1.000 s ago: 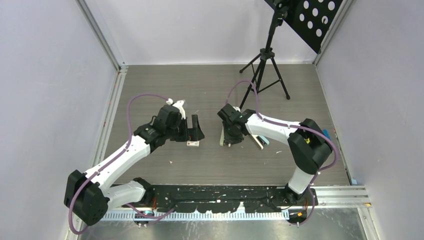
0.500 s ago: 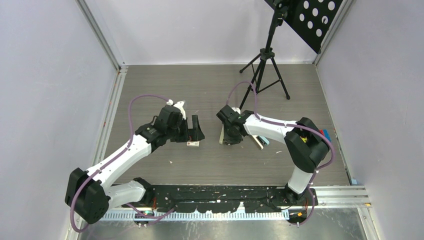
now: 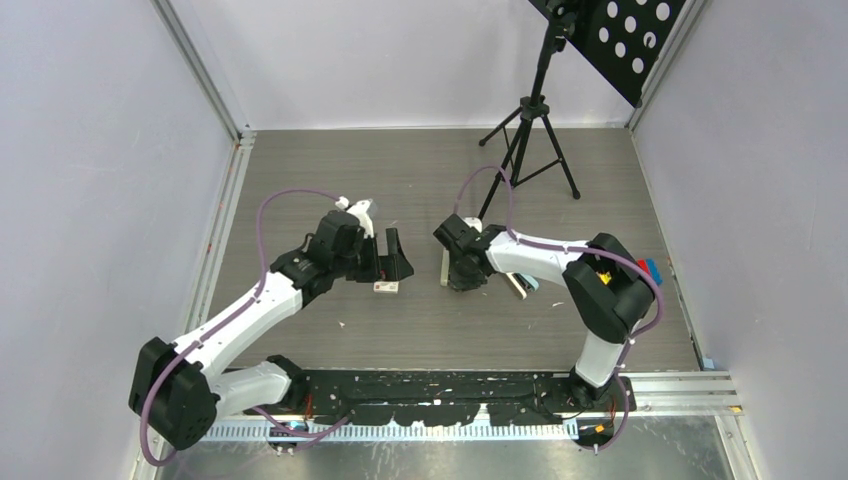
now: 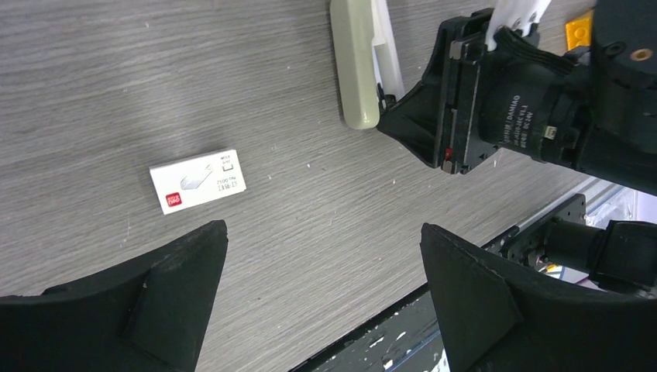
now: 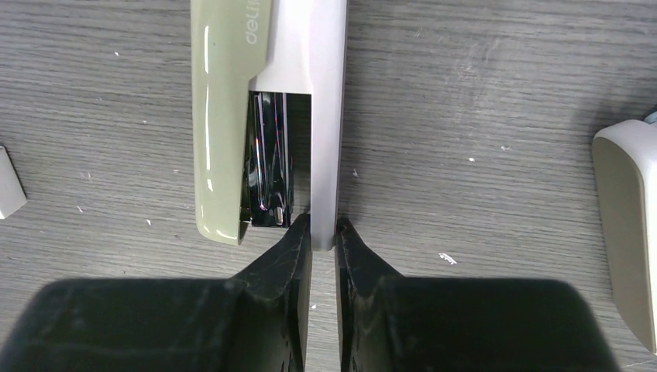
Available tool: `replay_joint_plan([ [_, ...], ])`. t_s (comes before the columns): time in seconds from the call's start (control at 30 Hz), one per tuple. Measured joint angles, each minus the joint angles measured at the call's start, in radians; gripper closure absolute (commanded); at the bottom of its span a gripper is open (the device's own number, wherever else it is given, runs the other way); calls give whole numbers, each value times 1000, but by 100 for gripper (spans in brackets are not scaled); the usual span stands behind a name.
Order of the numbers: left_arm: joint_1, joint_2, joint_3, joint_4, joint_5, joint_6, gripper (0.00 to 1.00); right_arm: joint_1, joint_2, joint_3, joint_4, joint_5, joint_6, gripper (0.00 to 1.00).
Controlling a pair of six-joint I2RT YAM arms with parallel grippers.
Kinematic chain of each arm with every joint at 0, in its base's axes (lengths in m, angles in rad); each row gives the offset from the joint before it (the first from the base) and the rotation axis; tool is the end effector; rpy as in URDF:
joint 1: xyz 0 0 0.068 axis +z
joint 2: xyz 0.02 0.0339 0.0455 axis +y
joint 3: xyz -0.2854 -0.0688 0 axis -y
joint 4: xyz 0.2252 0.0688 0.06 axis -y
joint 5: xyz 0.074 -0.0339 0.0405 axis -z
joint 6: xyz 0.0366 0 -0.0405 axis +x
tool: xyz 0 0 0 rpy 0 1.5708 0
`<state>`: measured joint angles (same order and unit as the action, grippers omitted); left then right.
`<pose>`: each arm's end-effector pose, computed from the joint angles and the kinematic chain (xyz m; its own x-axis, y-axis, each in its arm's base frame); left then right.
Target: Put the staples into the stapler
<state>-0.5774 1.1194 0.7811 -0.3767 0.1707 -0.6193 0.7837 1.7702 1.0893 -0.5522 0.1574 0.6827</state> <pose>0.1734 -0.1204 0.2800 -0.8219 -0.1472 -0.5502 0.2067 0.8231 -0.5290 0.2348 0.2259 0.1942 -0.9352 -0.0523 -0.3504 -0.0908 0.9914 0.0943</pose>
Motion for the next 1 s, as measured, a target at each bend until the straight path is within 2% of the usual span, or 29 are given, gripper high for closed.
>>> replay_joint_plan([
  [0.23, 0, -27, 8, 31, 22, 96, 0, -3, -43, -23, -2, -43, -52, 100],
  [0.33, 0, -26, 80, -14, 45, 240, 0, -18, -79, -14, -32, -97, -91, 100],
  [0.37, 0, -26, 88, -15, 48, 246, 0, -29, -96, -13, -42, -128, -102, 100],
  [0.5, -10, -31, 174, -16, 60, 450, 0, -130, -180, -11, -61, -297, -124, 100],
  [0.67, -30, -85, 128, 42, 108, 752, 0, -268, -225, -11, -64, -483, -140, 100],
  [0.8, -48, -122, 36, 91, 230, 1067, 0, -281, -226, -1, -101, -584, -165, 100],
  [1.0, -102, -79, 20, 143, 306, 1306, 0, -275, -226, 38, -165, -667, -209, 100],
])
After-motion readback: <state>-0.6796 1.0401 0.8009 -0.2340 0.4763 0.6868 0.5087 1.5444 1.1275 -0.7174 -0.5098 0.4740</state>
